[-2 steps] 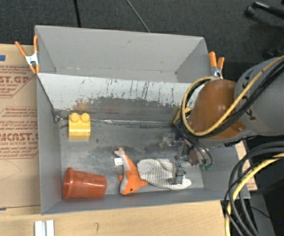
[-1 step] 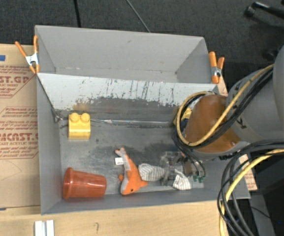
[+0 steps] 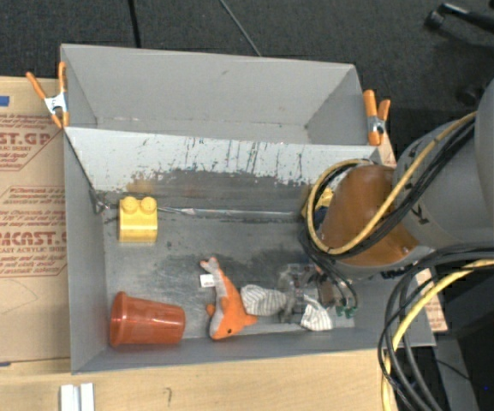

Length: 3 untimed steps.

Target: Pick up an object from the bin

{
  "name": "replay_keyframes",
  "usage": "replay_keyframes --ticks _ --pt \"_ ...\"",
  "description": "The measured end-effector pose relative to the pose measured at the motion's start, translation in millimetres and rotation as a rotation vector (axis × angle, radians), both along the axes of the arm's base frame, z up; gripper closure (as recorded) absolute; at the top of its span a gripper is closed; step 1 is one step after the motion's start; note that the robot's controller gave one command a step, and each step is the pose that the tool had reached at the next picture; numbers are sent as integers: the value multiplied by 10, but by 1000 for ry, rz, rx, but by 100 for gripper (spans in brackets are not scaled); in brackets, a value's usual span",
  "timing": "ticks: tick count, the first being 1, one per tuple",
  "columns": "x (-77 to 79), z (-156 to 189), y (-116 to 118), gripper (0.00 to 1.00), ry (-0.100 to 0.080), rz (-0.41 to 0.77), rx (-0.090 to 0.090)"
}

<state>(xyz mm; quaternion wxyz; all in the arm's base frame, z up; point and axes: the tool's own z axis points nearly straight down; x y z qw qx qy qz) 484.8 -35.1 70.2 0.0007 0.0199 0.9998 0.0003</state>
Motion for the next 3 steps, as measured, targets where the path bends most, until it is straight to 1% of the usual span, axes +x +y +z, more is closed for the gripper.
replay_keyframes --ticks 1,2,3 --pt "250 -2 -321 100 3 7 2" --pt "405 0 -719 100 0 -9 0" --pt "466 2031 -244 100 1 30 -1"
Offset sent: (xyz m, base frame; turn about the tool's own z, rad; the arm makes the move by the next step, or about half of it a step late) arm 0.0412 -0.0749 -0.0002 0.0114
